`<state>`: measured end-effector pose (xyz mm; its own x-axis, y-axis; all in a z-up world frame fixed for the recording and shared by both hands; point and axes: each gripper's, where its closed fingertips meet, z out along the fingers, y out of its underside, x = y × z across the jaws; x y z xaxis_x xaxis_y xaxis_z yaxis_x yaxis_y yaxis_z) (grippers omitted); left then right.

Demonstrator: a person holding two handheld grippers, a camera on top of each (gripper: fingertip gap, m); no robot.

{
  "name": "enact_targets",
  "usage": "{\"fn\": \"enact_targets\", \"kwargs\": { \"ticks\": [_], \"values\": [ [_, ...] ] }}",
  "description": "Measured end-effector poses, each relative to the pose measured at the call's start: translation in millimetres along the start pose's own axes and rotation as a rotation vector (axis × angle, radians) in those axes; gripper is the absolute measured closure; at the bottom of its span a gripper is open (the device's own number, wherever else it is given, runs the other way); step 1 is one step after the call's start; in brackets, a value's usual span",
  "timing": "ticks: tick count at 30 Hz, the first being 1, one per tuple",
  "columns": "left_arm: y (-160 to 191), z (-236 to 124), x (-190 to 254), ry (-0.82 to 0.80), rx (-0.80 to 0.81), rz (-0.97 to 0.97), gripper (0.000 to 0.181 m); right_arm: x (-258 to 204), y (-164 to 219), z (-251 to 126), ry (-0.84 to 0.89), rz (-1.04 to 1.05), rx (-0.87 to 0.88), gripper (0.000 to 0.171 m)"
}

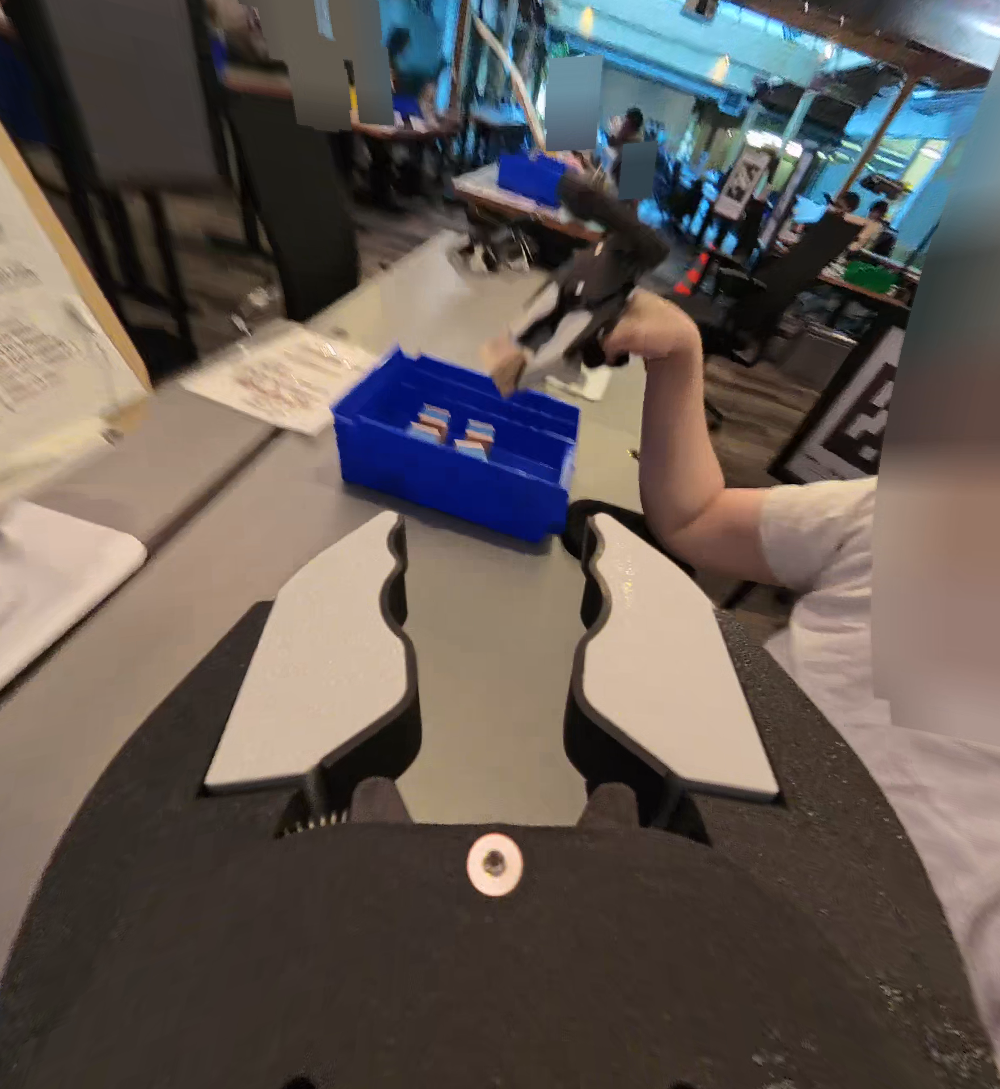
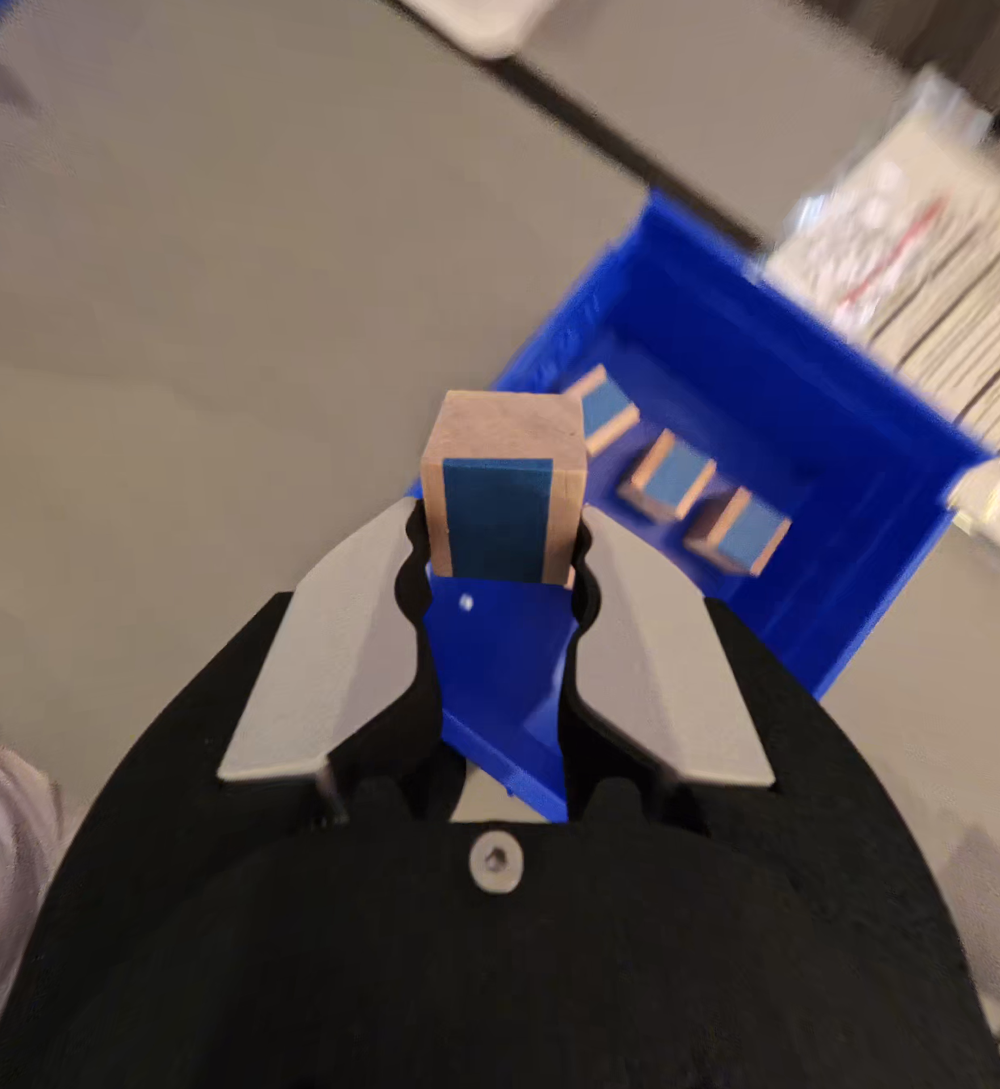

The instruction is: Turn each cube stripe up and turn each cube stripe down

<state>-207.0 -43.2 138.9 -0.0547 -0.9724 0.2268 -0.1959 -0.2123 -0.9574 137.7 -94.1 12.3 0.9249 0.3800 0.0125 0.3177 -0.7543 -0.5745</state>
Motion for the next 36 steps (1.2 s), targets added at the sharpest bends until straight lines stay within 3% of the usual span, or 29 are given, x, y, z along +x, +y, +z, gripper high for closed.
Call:
{"fn": "enact_targets", "kwargs": {
  "ticks": [3, 6, 16, 23, 30, 36],
  "values": [
    [-19, -11, 10, -0.037, 0.147, 0.08, 0.126, 11, 31, 36, -0.095, 0.101, -0.195, 0.126],
    [-24, -14, 10, -0.107, 0.225, 0.138, 0.129, 15, 53, 65, -0.082, 0.147, -0.366, 0.126],
    [-5, 11, 8, -0.114, 0.093, 0.108, 0.127, 7, 87, 115, -0.08, 0.237, -0.646, 0.125],
    [0, 17, 12, -0.123, 0.05, 0.122, 0.128, 18, 89, 130, 0.019, 0.274, -0.682, 0.125],
    [2, 20, 15, -0.118, 0.031, 0.123, 0.127, 17, 85, 133, -0.021, 0.324, -0.651, 0.125],
    [2, 20, 22, -0.117, 0.021, 0.139, 0.127, 26, 61, 93, 0.038, 0.266, -0.512, 0.119]
  ]
}}
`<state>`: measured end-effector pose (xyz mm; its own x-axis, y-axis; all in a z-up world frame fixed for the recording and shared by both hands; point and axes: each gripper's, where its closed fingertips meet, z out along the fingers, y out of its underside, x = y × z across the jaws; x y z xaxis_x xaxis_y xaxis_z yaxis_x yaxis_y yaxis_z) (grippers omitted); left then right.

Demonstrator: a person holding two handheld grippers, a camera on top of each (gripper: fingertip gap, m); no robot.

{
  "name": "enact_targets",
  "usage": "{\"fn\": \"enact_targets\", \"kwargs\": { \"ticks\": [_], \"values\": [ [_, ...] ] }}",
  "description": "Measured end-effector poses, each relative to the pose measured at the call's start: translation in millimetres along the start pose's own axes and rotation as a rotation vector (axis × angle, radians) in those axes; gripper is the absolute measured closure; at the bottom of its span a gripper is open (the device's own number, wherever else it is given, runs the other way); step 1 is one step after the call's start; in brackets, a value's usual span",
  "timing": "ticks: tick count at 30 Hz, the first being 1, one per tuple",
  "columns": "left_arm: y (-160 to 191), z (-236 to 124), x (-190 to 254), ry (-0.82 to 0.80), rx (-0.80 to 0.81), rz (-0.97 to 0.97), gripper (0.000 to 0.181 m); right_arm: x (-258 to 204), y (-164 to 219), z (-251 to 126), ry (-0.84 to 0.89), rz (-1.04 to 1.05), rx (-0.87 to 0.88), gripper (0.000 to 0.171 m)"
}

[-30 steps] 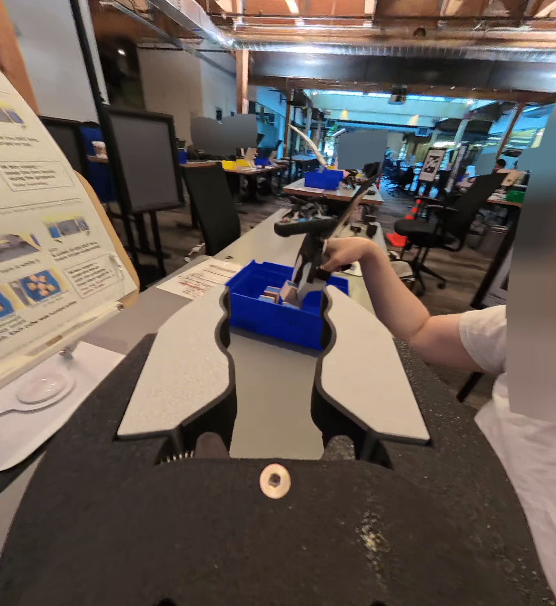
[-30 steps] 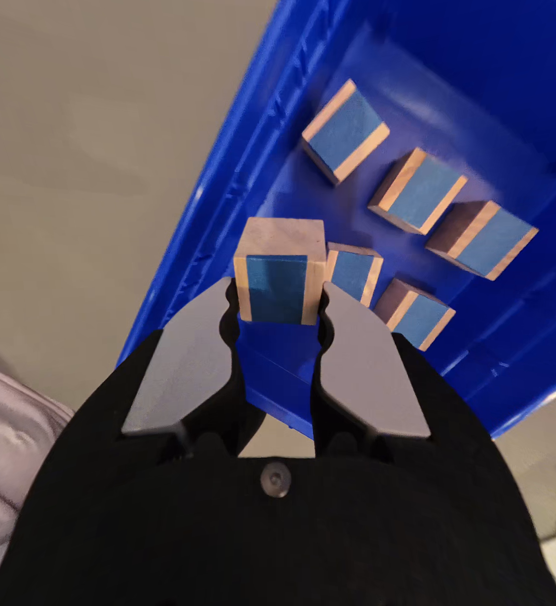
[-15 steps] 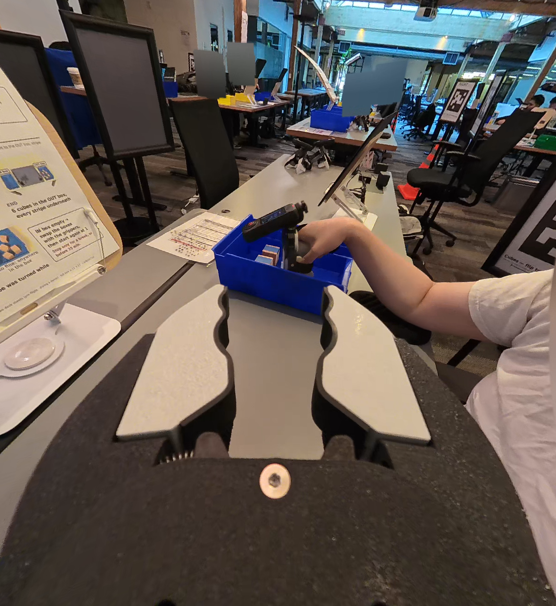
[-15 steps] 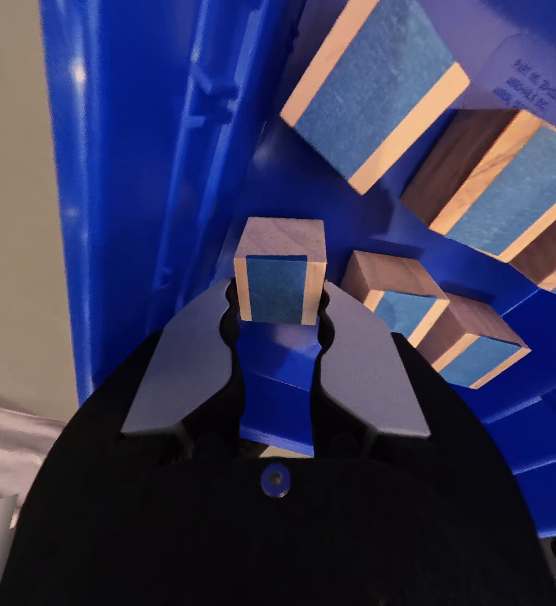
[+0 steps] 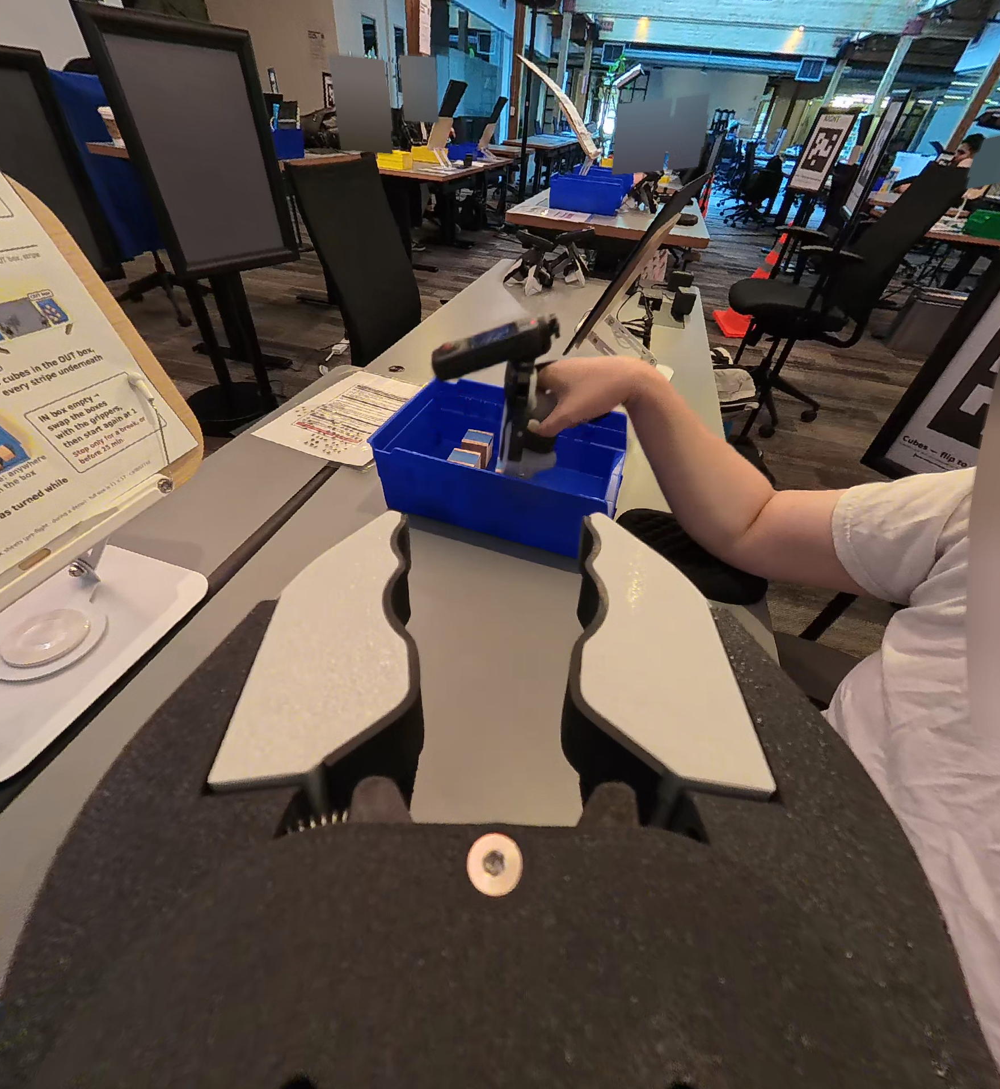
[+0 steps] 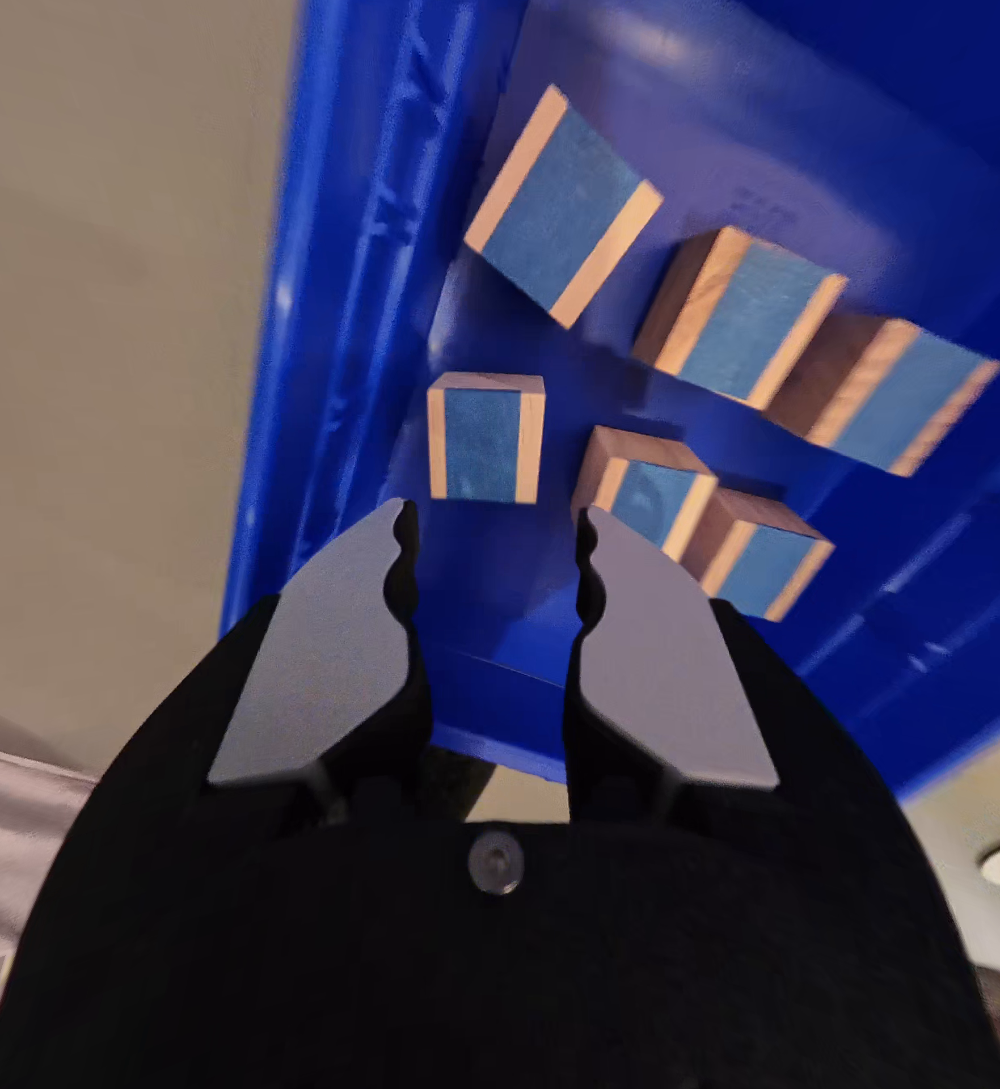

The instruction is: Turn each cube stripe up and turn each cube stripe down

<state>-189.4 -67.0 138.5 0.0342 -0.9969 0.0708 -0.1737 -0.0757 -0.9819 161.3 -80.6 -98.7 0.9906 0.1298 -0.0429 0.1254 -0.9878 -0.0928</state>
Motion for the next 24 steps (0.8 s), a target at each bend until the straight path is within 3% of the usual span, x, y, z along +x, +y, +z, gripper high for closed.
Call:
{"fn": "enact_targets", "kwargs": {
  "ticks": [3, 7, 9, 10, 12, 16, 20, 24],
  "values": [
    [-1, -1, 3, -0.005, -0.004, 0.019, 0.127, 13, -8, -63, 0.077, -0.068, 0.279, 0.122],
    [-2, 0, 6, -0.005, -0.008, 0.031, 0.126, 47, -21, -166, 0.23, -0.158, 0.867, 0.109],
    [0, 1, 5, -0.011, -0.018, 0.035, 0.126, 59, -18, -191, 0.261, -0.211, 1.126, 0.105],
    [1, 1, 3, -0.018, -0.021, 0.034, 0.126, 66, -15, -190, 0.255, -0.231, 1.156, 0.104],
    [2, 1, -1, -0.028, -0.023, 0.024, 0.127, 83, -12, -180, 0.208, -0.195, 1.141, 0.104],
    [5, 0, -8, -0.05, -0.036, 0.001, 0.128, 146, 12, -147, 0.379, -0.027, 0.938, 0.11],
    [9, -10, -18, -0.121, -0.073, -0.005, 0.128, 169, 44, -81, 0.325, 0.085, 0.574, 0.1],
    [16, -24, -29, -0.171, -0.107, -0.085, 0.127, 159, 38, -51, 0.151, 0.176, 0.482, 0.1]
  ]
}}
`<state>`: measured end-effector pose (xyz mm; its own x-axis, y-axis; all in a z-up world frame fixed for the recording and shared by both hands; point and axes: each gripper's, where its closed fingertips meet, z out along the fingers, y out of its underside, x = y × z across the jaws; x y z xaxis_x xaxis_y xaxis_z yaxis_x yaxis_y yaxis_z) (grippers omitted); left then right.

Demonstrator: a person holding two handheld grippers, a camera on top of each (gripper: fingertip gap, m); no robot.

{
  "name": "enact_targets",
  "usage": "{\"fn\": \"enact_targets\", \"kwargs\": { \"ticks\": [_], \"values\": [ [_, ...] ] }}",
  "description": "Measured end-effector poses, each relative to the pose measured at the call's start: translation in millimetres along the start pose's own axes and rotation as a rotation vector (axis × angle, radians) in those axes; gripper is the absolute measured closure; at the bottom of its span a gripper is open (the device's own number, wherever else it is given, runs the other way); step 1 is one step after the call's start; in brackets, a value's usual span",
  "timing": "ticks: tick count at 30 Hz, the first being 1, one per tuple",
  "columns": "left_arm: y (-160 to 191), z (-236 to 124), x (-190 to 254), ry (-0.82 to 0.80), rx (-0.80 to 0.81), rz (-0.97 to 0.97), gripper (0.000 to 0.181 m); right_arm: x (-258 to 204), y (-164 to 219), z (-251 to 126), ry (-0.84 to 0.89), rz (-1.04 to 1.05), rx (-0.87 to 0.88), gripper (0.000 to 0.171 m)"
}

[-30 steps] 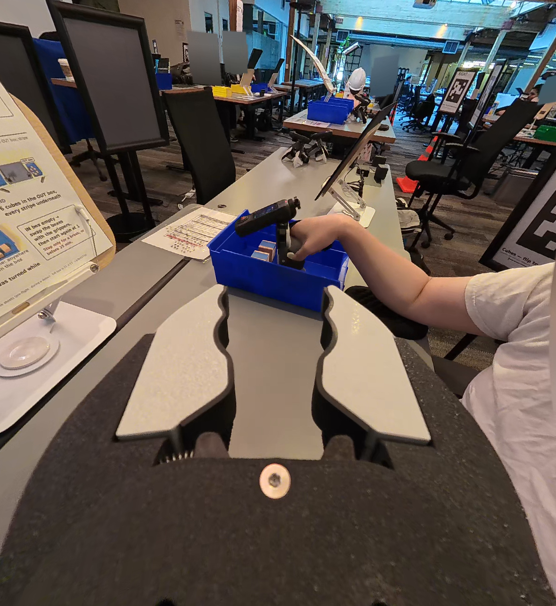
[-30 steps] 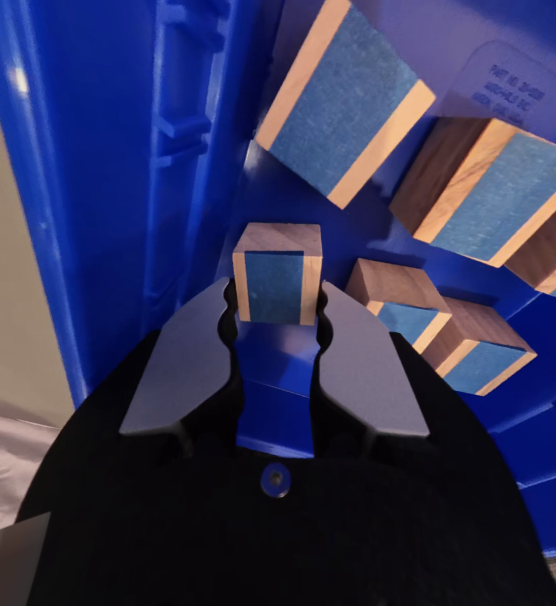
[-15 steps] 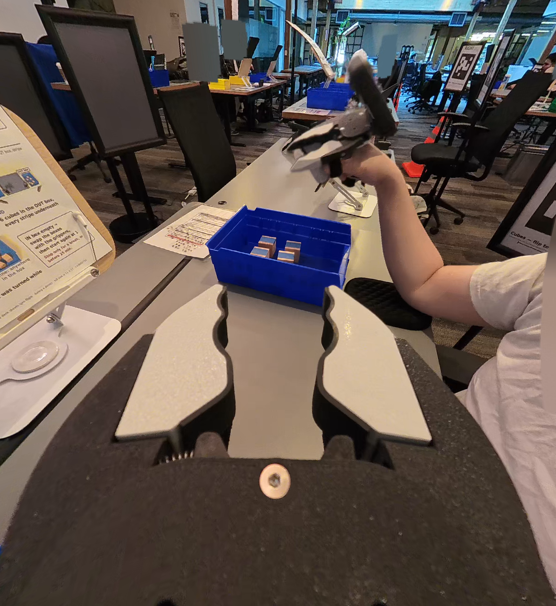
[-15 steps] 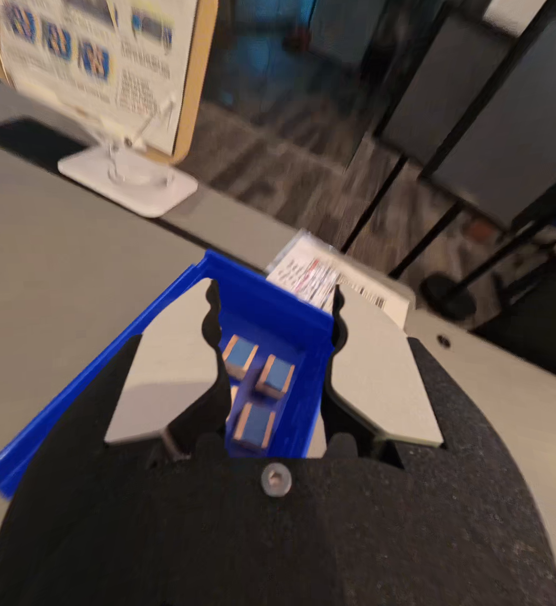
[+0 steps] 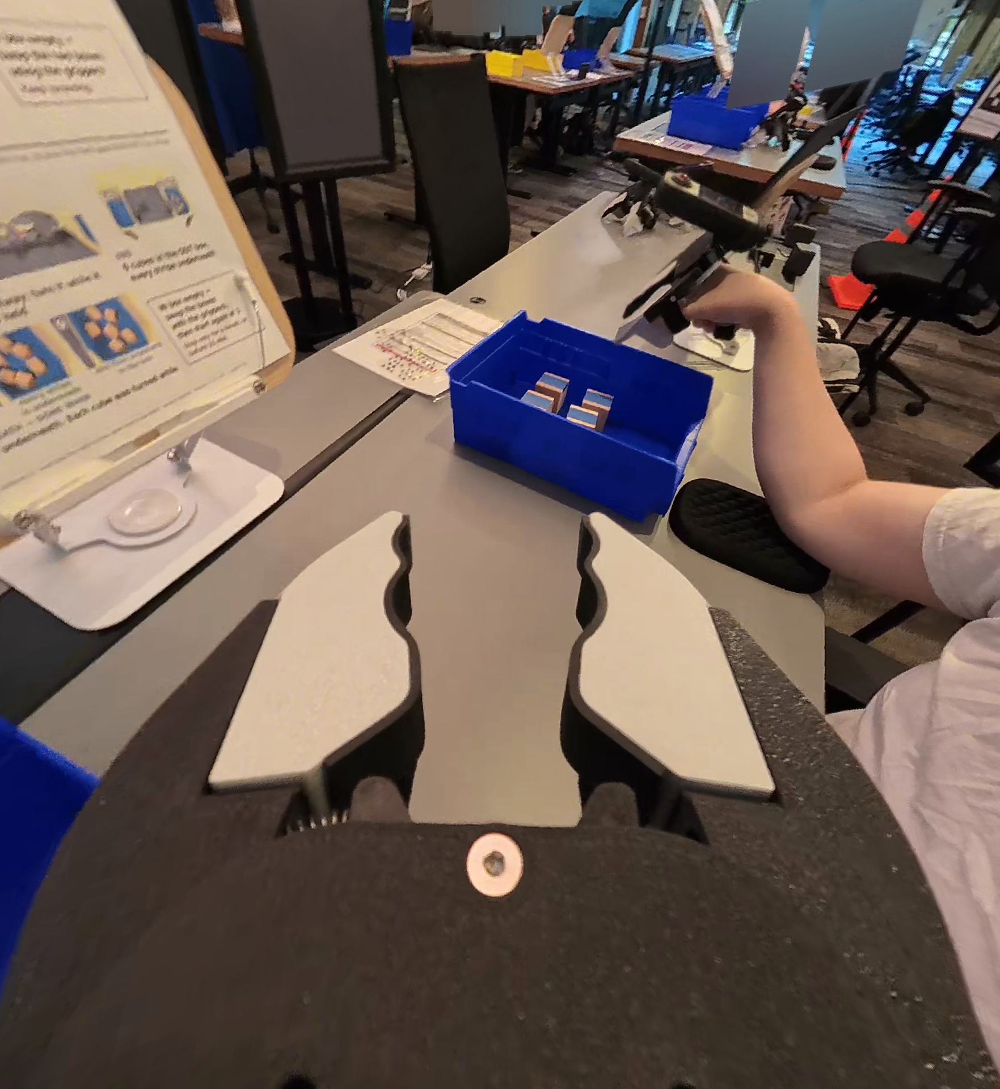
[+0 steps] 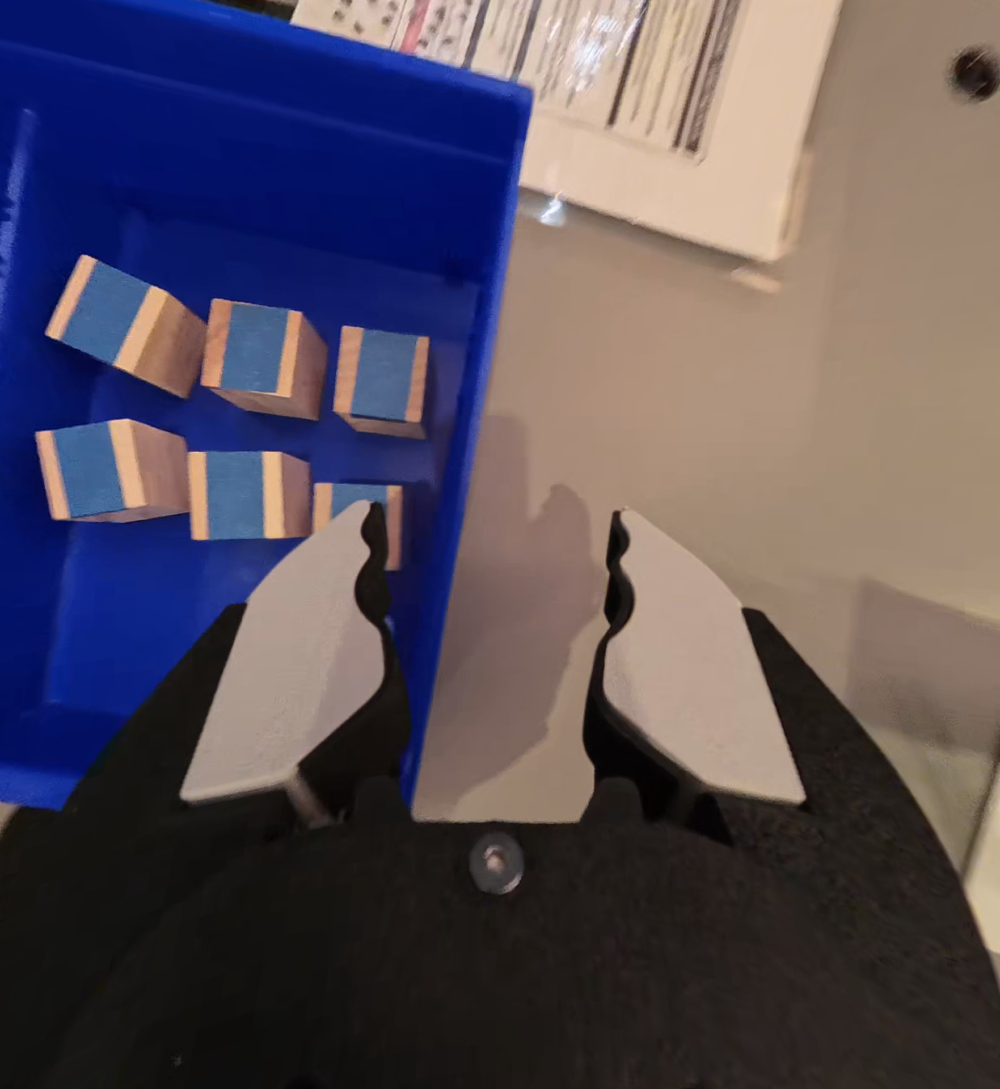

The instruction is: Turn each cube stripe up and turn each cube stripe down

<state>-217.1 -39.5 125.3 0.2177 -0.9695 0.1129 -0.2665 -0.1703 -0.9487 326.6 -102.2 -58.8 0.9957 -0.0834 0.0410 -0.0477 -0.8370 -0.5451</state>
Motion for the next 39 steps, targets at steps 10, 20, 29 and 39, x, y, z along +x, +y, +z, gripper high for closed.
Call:
{"fn": "enact_targets", "kwargs": {
  "ticks": [10, 20, 29, 39],
  "values": [
    [101, -81, -120, -0.681, -0.533, -0.223, 0.14, -22, 20, 37, -0.108, 0.106, -0.226, 0.163],
    [175, -212, -214, -1.056, -0.525, -0.517, 0.139, -21, 20, 37, -0.076, 0.081, -0.249, 0.161],
    [267, -197, -215, -0.831, -0.757, -0.88, 0.176, -20, 21, 36, -0.053, 0.064, -0.256, 0.161],
    [251, -133, -194, -0.775, -0.892, -0.825, 0.177, -20, 22, 36, -0.026, 0.074, -0.278, 0.16]
  ]
}}
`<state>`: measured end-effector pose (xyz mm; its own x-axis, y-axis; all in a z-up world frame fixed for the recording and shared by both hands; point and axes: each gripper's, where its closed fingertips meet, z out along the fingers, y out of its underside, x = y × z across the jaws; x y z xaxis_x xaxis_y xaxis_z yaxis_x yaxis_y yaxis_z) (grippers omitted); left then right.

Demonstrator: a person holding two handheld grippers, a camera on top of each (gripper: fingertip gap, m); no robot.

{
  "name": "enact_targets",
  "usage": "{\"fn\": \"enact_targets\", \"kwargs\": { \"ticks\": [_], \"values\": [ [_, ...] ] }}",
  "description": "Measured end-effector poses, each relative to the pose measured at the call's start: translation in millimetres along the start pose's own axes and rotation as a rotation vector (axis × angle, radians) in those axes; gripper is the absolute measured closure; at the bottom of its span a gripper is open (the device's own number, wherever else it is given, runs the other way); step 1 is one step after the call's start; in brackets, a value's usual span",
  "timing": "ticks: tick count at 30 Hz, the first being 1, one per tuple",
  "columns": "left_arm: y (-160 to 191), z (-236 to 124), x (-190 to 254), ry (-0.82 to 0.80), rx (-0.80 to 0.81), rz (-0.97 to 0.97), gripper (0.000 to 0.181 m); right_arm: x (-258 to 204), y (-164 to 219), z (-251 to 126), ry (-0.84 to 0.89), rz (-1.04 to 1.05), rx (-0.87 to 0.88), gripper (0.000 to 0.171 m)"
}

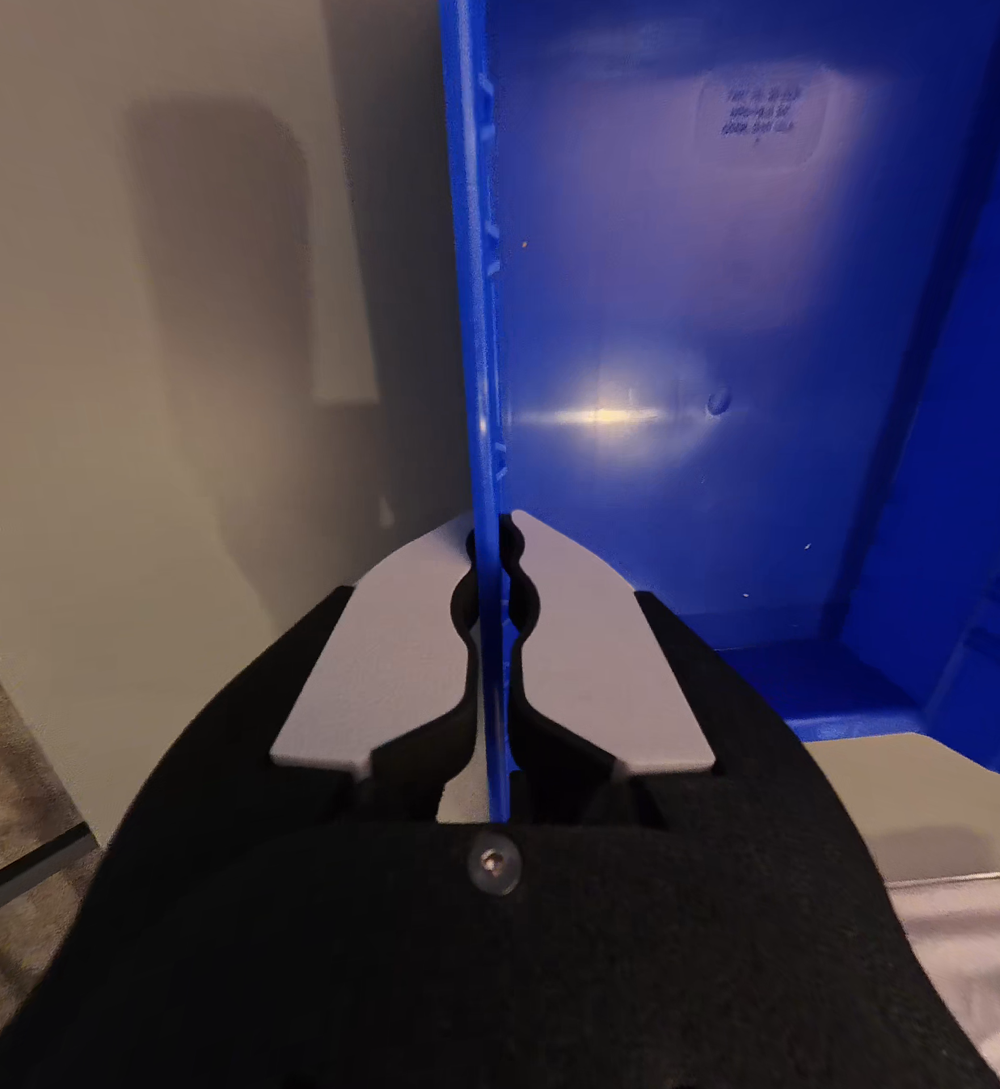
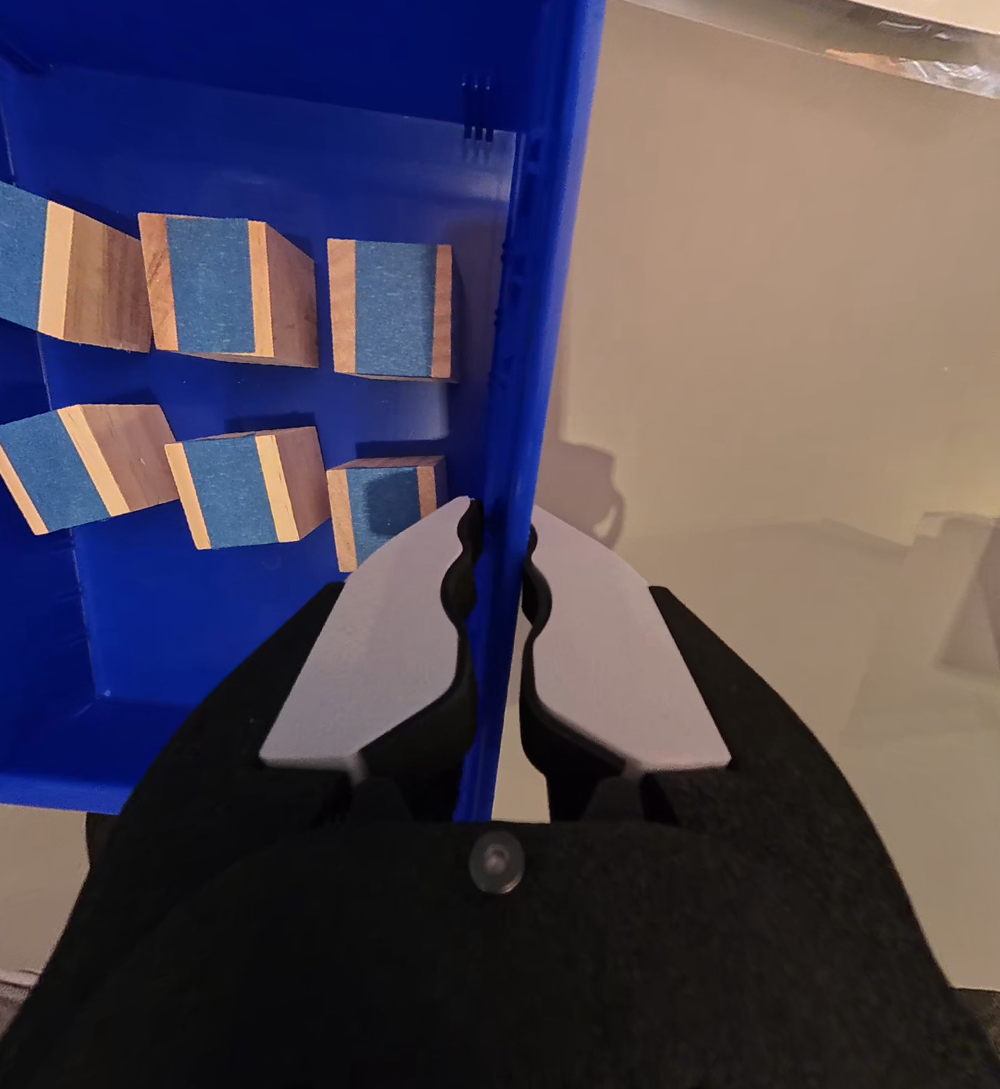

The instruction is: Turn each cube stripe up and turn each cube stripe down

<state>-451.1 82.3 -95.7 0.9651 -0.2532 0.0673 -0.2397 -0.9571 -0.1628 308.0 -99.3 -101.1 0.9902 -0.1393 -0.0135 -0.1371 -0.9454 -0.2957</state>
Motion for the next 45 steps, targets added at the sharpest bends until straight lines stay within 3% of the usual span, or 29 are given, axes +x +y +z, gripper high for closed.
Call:
{"fn": "enact_targets", "kwargs": {
  "ticks": [9, 18, 27, 39, 45],
  "values": [
    [-6, 11, 123, 0.102, -0.041, 0.247, 0.173, -18, 1, 0, -0.033, 0.002, -0.04, 0.162],
    [3, 19, 185, -0.024, -0.042, 0.396, 0.166, -72, -9, 3, -0.075, -0.076, -0.086, 0.162],
    [6, 23, 214, -0.02, -0.036, 0.48, 0.157, -116, -18, 6, -0.014, -0.205, -0.091, 0.158],
    [10, 24, 227, 0.024, -0.036, 0.525, 0.153, -119, -17, 22, -0.013, -0.256, -0.143, 0.157],
    [13, 11, 238, 0.126, -0.019, 0.531, 0.131, -123, -18, 23, -0.085, -0.177, -0.142, 0.163]
  ]
}}
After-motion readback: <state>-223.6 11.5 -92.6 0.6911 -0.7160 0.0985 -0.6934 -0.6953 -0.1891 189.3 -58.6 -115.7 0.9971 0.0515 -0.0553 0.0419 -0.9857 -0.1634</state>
